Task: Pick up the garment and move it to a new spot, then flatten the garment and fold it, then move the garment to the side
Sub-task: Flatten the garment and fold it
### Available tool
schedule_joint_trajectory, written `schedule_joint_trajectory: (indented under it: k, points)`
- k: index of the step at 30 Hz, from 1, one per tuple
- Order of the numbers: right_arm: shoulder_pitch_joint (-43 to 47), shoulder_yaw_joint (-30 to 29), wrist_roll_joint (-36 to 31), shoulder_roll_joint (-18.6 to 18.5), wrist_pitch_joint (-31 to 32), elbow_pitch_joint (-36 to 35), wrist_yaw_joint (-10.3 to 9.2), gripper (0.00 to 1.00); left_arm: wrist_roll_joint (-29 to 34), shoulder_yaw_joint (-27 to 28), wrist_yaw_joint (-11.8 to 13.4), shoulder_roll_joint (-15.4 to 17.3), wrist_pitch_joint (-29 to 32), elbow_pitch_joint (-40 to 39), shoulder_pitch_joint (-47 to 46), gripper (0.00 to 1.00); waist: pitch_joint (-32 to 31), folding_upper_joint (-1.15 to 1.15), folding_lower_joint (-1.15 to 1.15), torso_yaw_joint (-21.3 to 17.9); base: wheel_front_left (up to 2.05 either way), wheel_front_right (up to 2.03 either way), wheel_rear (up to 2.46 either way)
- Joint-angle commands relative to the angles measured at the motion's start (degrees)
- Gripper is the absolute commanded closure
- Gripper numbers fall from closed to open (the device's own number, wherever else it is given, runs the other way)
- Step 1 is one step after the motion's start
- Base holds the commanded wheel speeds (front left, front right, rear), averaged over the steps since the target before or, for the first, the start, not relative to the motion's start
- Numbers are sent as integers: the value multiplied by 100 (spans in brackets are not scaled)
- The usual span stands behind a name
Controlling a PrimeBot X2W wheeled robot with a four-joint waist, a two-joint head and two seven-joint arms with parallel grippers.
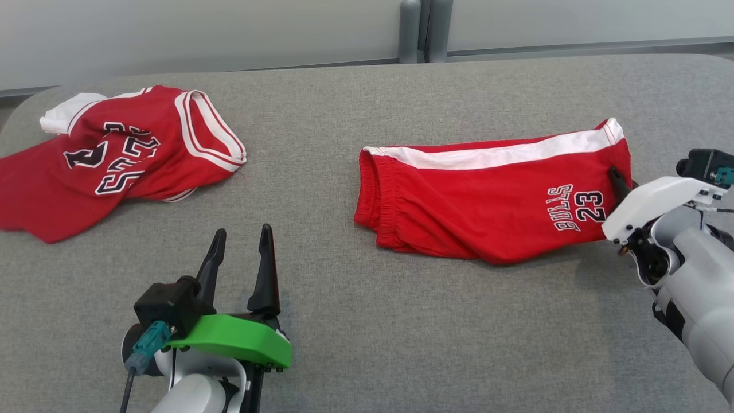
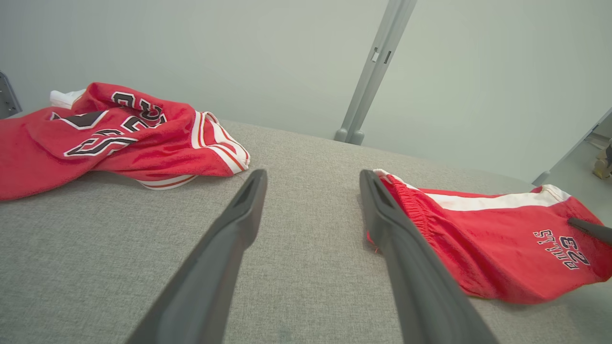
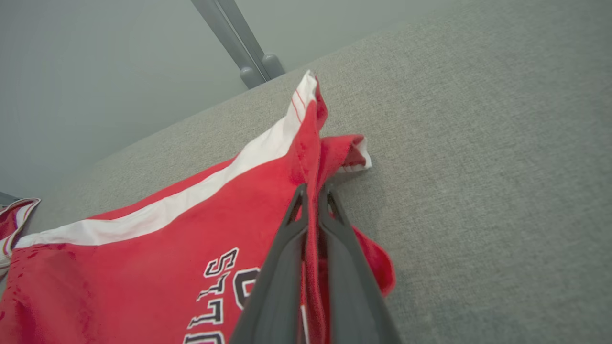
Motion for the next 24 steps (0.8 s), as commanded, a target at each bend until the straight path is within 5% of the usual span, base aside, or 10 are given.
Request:
schedule_joint_trajectory:
  k: [1, 24]
  points:
    - [-100, 29, -63, -14, 27, -14, 0, 100, -2, 13, -18, 7, -27, 29, -40, 0, -15, 31, 0, 1, 0, 0, 0]
    - [-893, 838, -817, 1163, 552, -168, 0, 100, -45, 31, -158, -231, -144, 177, -12, 0, -184, 31, 0, 585, 0, 0, 0]
